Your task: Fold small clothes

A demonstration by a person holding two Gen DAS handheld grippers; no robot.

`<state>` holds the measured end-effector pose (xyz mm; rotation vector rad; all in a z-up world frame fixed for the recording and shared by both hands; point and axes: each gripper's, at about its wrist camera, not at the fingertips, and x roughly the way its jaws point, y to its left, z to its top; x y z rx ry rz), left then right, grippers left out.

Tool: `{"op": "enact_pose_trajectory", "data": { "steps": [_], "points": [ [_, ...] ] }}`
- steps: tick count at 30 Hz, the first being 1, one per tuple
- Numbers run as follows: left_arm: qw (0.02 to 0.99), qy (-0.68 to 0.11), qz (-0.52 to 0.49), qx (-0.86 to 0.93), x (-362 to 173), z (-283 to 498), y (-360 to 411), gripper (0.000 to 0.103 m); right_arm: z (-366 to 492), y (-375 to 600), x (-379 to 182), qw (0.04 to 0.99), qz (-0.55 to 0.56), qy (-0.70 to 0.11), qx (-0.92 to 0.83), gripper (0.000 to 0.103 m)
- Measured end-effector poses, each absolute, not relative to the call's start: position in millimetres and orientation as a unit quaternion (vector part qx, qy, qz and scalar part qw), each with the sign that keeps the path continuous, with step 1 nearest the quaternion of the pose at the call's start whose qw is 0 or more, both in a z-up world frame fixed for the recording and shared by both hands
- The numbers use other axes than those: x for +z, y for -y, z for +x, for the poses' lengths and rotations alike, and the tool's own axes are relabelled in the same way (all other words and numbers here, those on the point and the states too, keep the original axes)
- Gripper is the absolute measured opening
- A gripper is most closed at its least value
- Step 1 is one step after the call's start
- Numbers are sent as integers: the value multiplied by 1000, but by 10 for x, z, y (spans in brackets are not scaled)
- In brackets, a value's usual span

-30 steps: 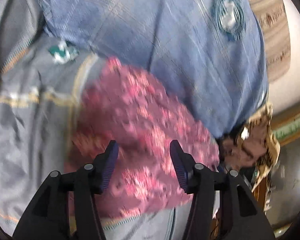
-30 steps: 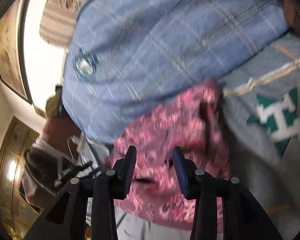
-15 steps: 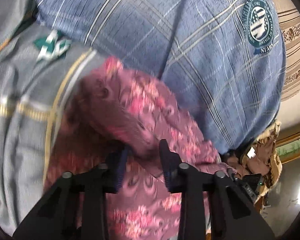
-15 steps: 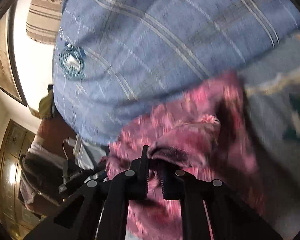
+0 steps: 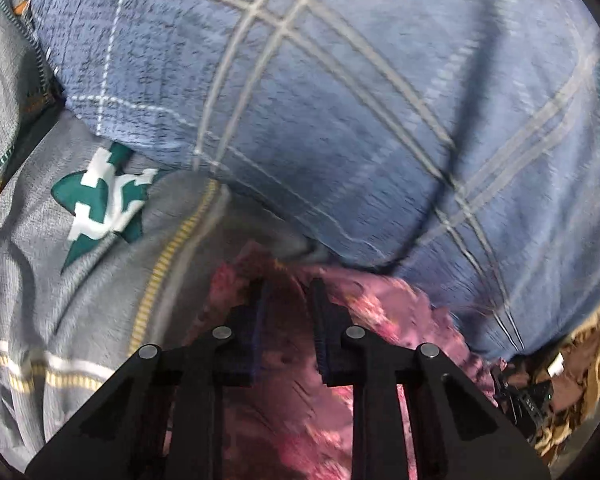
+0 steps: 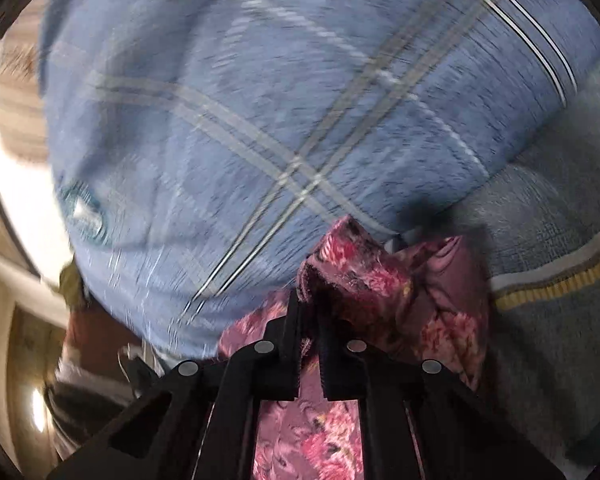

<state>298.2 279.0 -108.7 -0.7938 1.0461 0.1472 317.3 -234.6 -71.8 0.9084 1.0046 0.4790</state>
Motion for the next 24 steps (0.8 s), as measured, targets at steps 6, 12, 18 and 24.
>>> {"op": "enact_pose_trajectory", "data": {
  "steps": [6,12,18,24],
  "points": [
    [802,-456,-382,47,-831,2786,-3152,19,3016,2556,-419,766,397,-437,256,52],
    [806,-487,-337,14,-833,2589,-3168,50,2732,2939,-203,817,345,-401,229,54],
    [785,-522,-334,-7,-1136,2581,-2887,50,2789,2690,-404,828,275,-444,203,54],
    [803,-504,-319,-27,-1025,2586,-2739,50,3003,2322,-356,852,213,-438,194,54]
  ]
}}
